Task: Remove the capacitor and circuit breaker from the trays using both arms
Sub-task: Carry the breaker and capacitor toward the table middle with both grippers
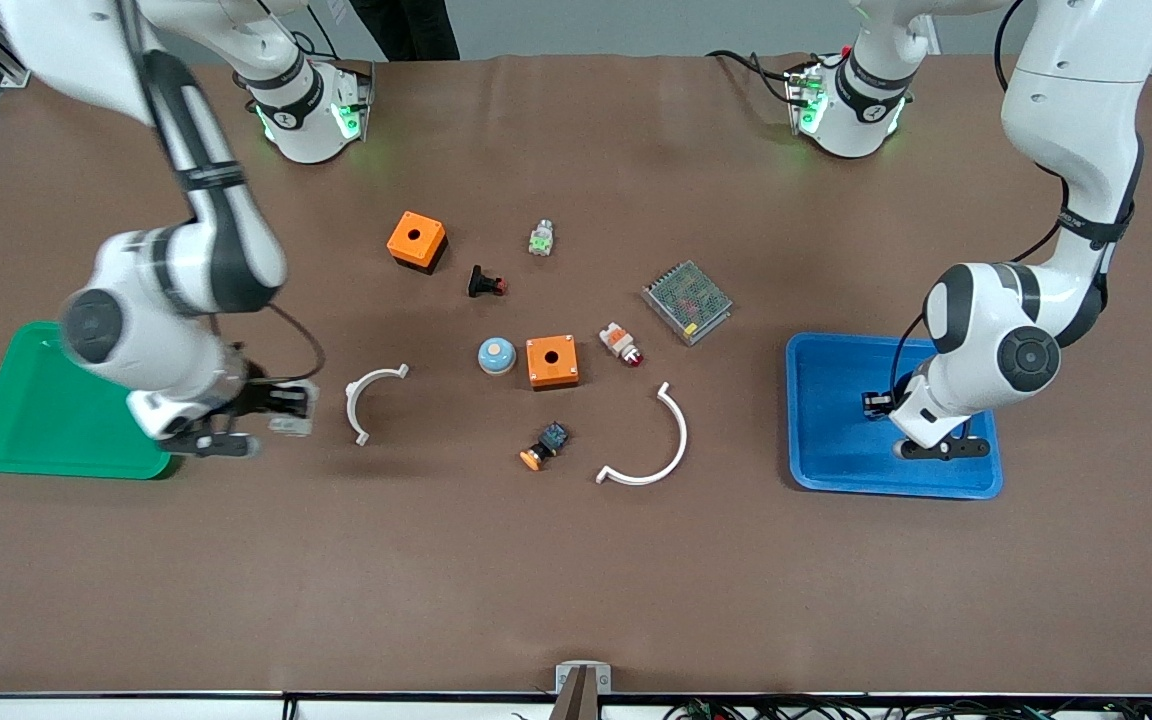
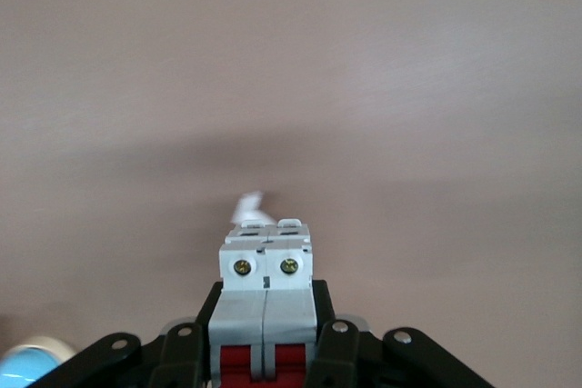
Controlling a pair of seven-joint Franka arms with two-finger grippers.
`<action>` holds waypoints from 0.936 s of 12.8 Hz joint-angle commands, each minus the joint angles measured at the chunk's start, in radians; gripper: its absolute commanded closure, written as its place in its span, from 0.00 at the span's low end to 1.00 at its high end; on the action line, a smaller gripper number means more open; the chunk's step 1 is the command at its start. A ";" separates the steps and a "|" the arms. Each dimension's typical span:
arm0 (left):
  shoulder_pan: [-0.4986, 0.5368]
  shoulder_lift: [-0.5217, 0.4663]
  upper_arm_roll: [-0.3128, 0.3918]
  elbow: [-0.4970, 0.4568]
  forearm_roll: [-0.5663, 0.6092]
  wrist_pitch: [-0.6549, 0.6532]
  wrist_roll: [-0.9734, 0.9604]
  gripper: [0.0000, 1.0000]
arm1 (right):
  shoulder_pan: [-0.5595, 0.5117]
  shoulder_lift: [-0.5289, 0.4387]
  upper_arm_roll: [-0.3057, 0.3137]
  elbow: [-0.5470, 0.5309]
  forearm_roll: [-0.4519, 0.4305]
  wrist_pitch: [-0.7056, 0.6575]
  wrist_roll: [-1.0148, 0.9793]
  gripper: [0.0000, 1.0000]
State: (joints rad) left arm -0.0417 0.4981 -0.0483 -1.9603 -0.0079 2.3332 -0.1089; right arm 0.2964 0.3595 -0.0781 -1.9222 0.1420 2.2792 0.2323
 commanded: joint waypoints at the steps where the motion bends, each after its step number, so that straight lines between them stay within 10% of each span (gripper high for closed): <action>1: -0.101 -0.033 0.004 0.081 0.014 -0.147 -0.144 0.76 | 0.122 0.034 -0.019 -0.018 0.018 0.084 0.134 0.99; 12: -0.400 0.220 -0.002 0.549 -0.053 -0.275 -0.665 0.75 | 0.201 0.191 -0.022 0.028 0.005 0.210 0.242 0.99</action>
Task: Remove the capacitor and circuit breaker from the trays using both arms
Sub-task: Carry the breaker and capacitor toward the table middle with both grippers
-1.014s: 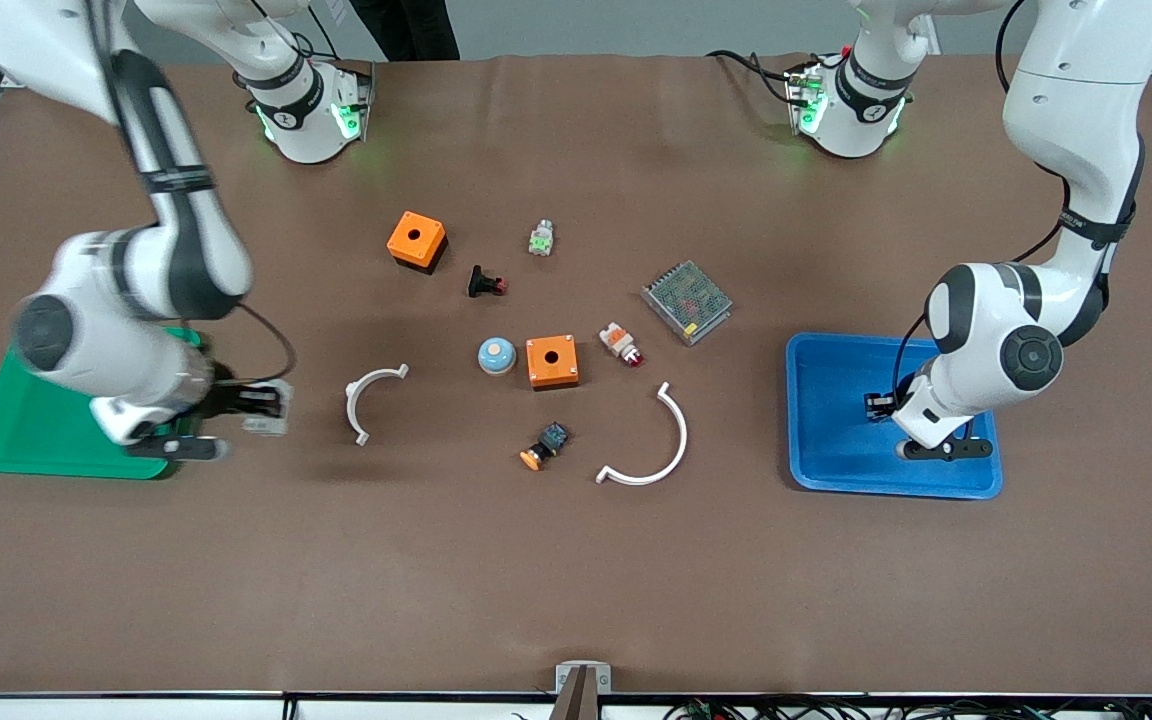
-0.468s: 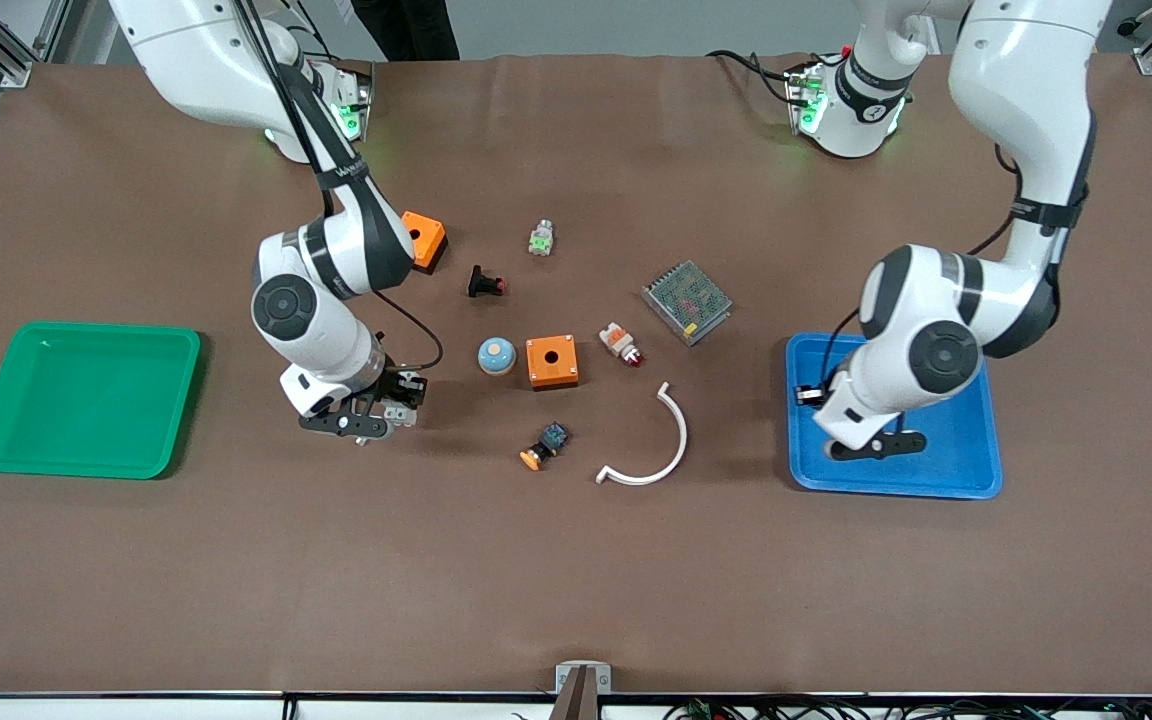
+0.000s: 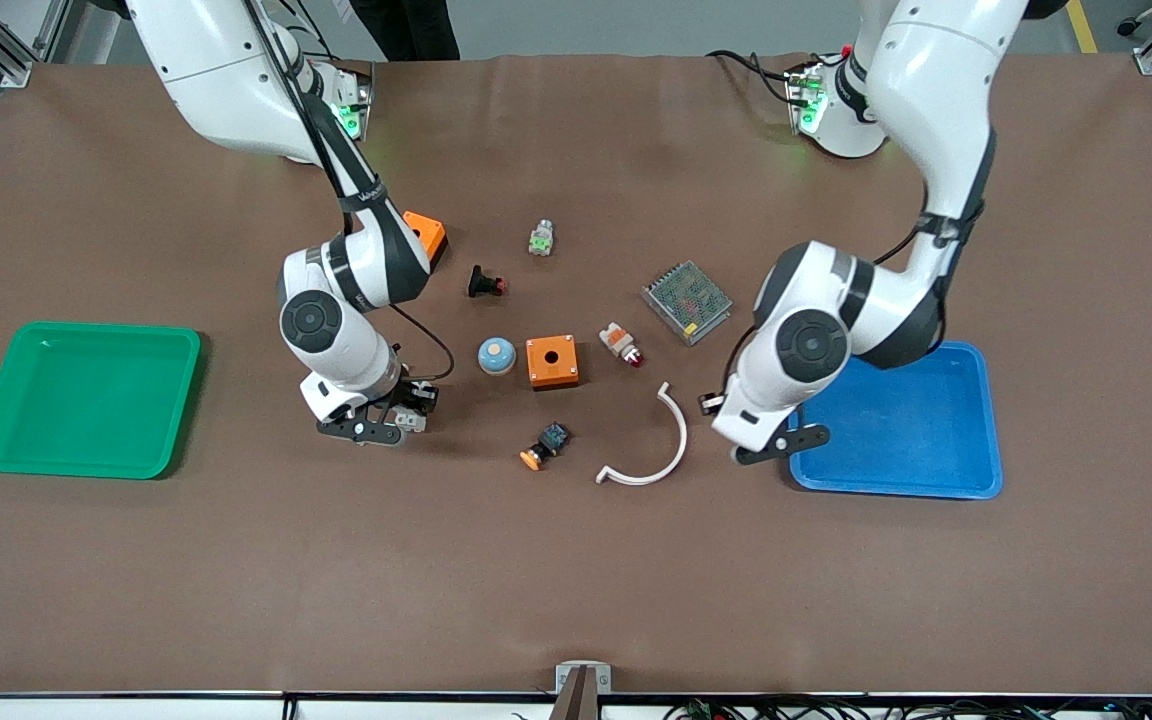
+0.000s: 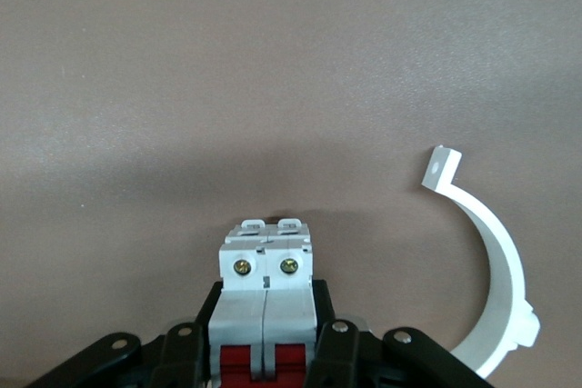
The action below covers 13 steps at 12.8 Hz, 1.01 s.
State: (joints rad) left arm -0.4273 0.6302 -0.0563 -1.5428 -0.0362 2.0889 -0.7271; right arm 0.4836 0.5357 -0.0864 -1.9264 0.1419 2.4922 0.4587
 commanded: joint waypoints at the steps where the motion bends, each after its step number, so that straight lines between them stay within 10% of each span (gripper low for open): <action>1: -0.027 0.114 -0.002 0.174 -0.027 -0.030 -0.057 0.75 | 0.013 0.018 -0.013 0.035 0.005 -0.003 0.017 0.99; 6: -0.077 0.212 -0.013 0.292 -0.031 -0.030 -0.101 0.75 | 0.029 0.055 -0.016 0.075 0.004 -0.007 0.078 0.91; 8: -0.088 0.247 -0.019 0.322 -0.033 -0.029 -0.121 0.75 | 0.027 0.058 -0.019 0.082 -0.002 -0.012 0.075 0.02; 13: -0.110 0.295 -0.017 0.331 -0.033 -0.018 -0.123 0.75 | -0.006 0.030 -0.032 0.238 -0.083 -0.302 0.052 0.00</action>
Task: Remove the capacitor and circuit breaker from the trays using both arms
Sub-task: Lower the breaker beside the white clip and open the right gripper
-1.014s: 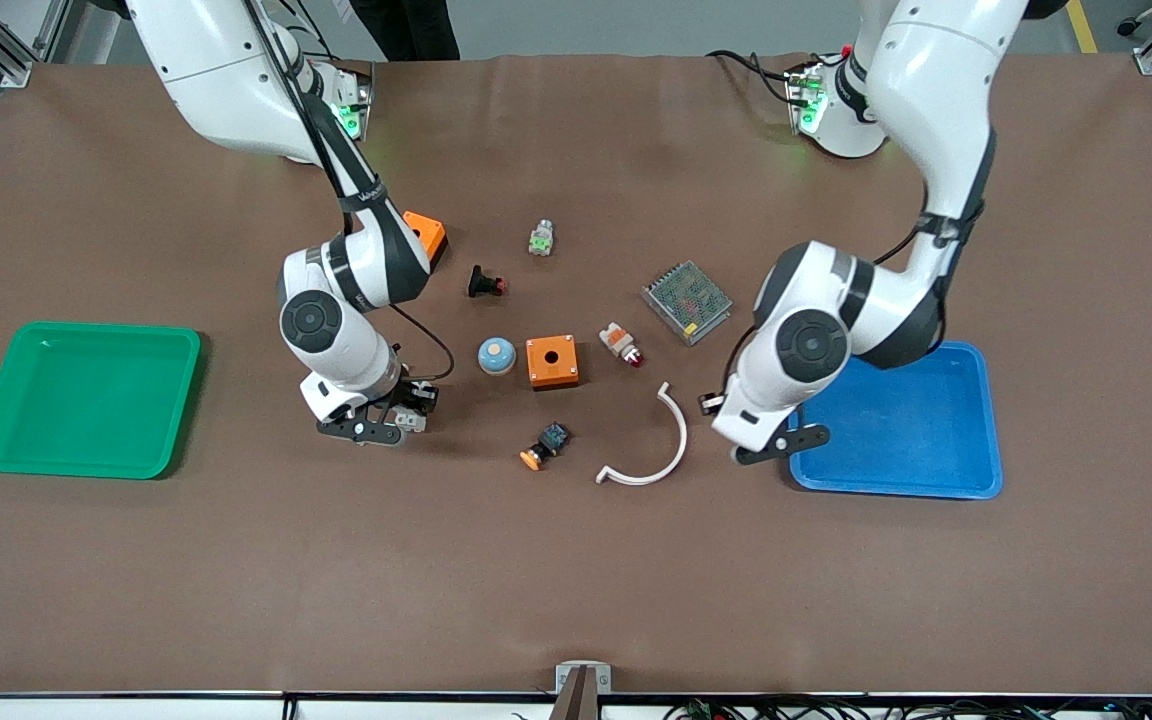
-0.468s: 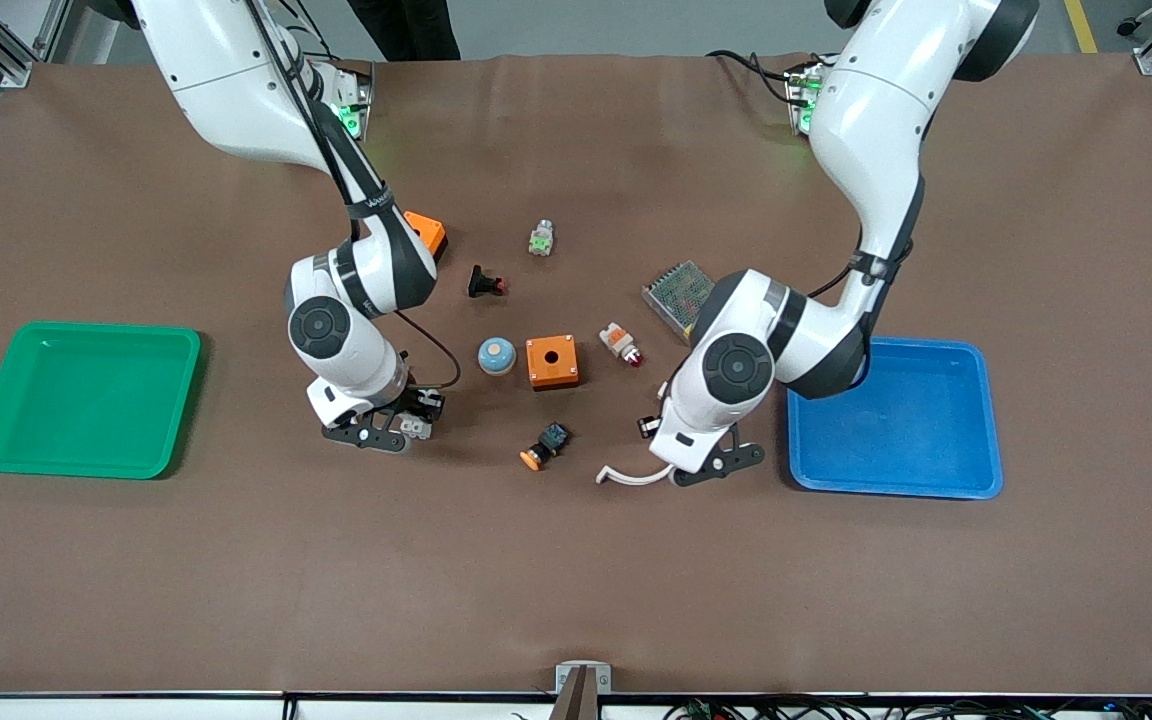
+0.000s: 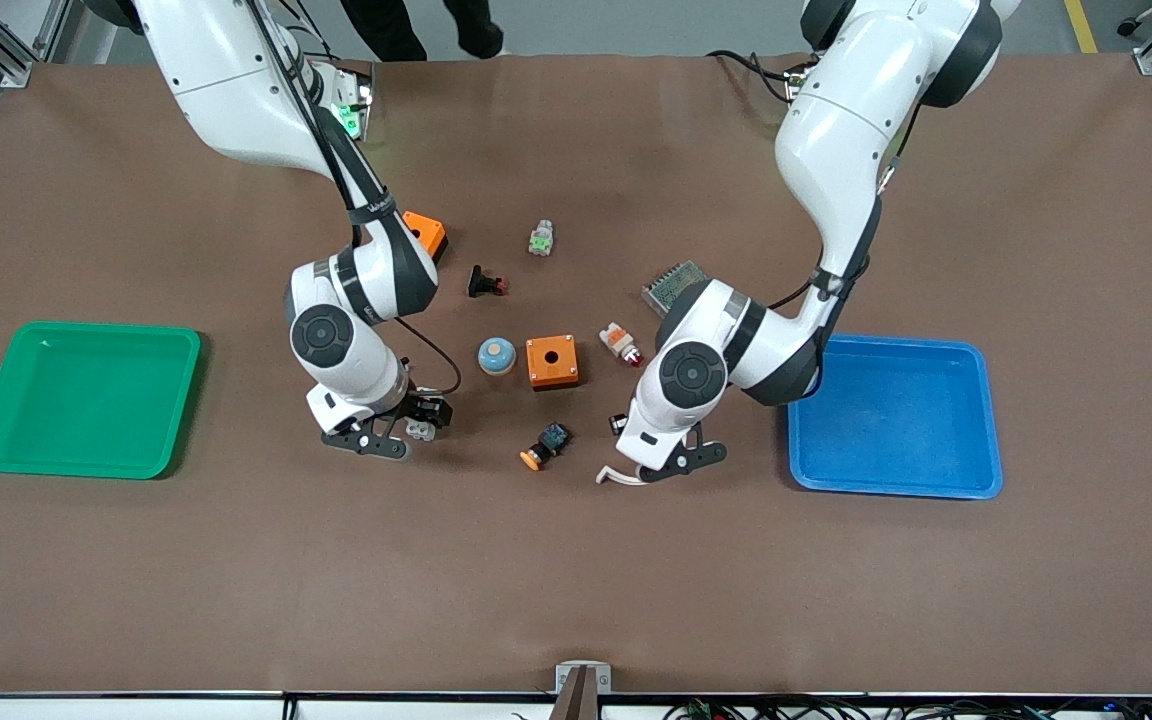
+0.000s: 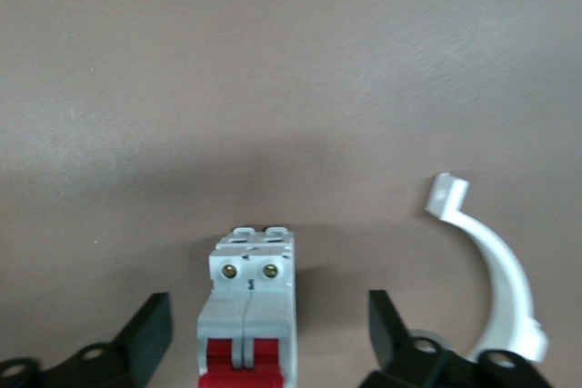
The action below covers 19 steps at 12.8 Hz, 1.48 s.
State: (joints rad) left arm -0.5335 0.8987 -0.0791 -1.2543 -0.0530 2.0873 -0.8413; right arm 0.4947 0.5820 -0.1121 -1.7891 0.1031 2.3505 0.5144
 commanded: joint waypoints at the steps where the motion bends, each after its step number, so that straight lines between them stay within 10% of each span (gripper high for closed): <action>1: -0.005 0.035 0.004 0.044 -0.015 -0.016 -0.007 0.75 | -0.034 -0.031 -0.009 0.167 -0.062 -0.286 -0.036 0.00; 7: -0.017 0.066 0.015 0.075 -0.013 -0.007 -0.004 0.71 | -0.206 -0.214 -0.009 0.237 -0.078 -0.673 -0.316 0.00; 9: -0.017 0.057 0.015 0.073 -0.013 -0.009 -0.001 0.05 | -0.260 -0.287 -0.009 0.218 -0.089 -0.709 -0.370 0.00; 19: 0.173 -0.349 0.010 -0.019 -0.007 -0.337 0.200 0.01 | -0.482 -0.395 -0.011 0.223 -0.138 -0.766 -0.588 0.00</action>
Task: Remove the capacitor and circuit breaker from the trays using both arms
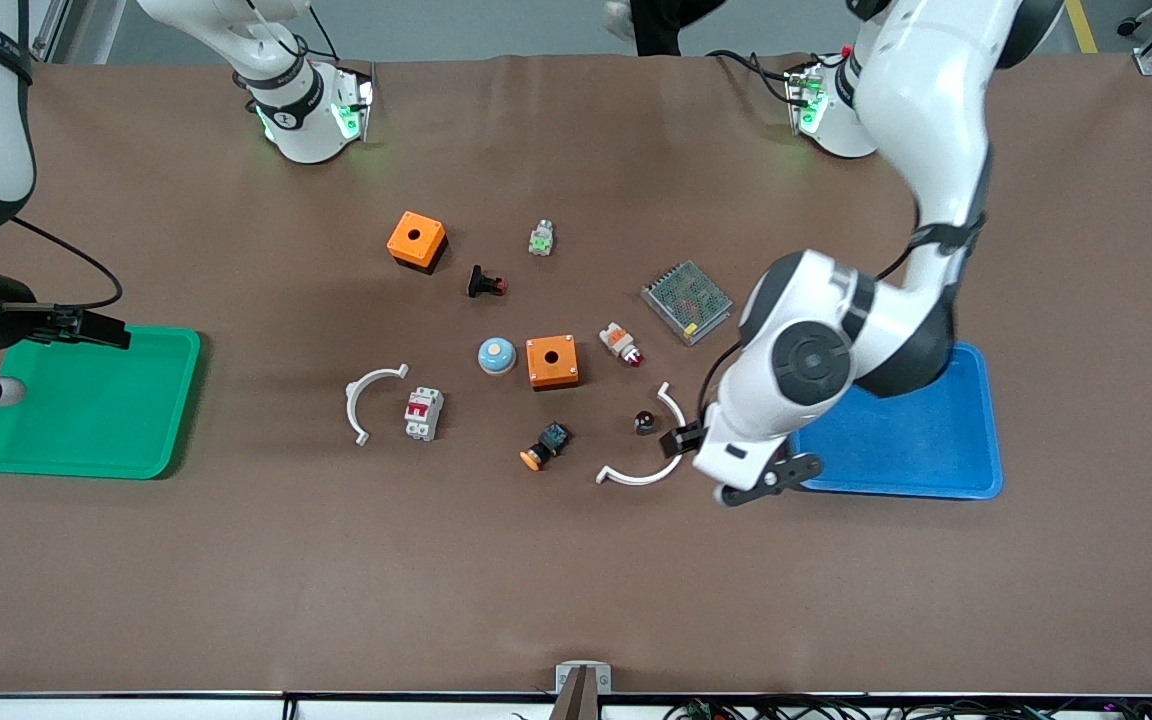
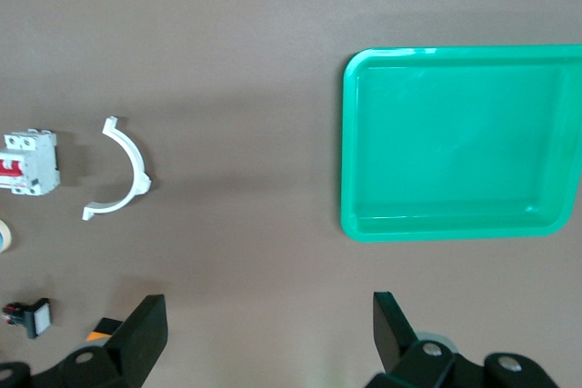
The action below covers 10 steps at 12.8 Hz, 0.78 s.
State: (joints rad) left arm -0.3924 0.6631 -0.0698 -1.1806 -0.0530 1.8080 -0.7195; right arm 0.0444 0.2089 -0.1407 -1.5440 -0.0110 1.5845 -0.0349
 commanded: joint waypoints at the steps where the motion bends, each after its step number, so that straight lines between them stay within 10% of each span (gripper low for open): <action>1: 0.068 -0.178 0.001 -0.150 -0.007 -0.059 0.124 0.01 | -0.032 -0.020 0.019 -0.022 -0.024 0.002 -0.039 0.00; 10: 0.340 -0.591 0.001 -0.537 -0.007 -0.059 0.562 0.01 | -0.058 -0.013 0.019 0.066 -0.015 -0.061 -0.046 0.00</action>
State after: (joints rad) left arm -0.1057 0.1669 -0.0633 -1.6284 -0.0529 1.7339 -0.2418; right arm 0.0087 0.2086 -0.1390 -1.5284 -0.0140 1.5797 -0.0702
